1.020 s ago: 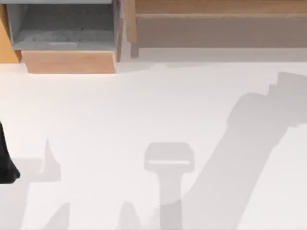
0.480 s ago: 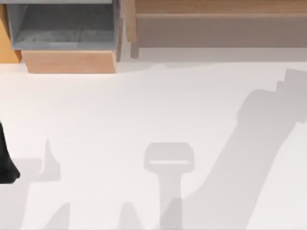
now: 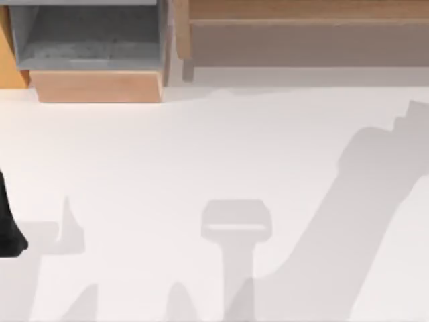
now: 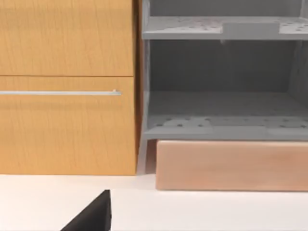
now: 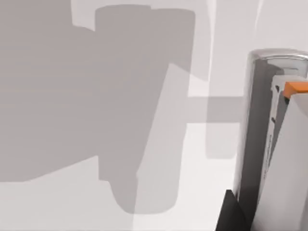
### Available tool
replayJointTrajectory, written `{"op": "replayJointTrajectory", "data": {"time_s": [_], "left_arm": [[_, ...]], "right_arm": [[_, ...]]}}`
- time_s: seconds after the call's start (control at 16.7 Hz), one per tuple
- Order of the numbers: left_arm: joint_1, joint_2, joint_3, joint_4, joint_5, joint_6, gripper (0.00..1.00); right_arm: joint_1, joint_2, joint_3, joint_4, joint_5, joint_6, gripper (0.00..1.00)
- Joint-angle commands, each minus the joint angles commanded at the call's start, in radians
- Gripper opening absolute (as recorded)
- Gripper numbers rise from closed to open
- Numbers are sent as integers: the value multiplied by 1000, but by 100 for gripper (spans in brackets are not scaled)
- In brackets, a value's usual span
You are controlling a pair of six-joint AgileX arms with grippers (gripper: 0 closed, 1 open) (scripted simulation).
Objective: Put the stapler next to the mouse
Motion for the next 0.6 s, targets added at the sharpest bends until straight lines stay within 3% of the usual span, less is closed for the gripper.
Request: {"op": "replayJointTrajectory", "data": {"time_s": [0.6], "left_arm": [[0, 0, 0, 0, 0, 0, 100]], "right_arm": [[-4, -4, -50, -15, 22, -1, 0]]}}
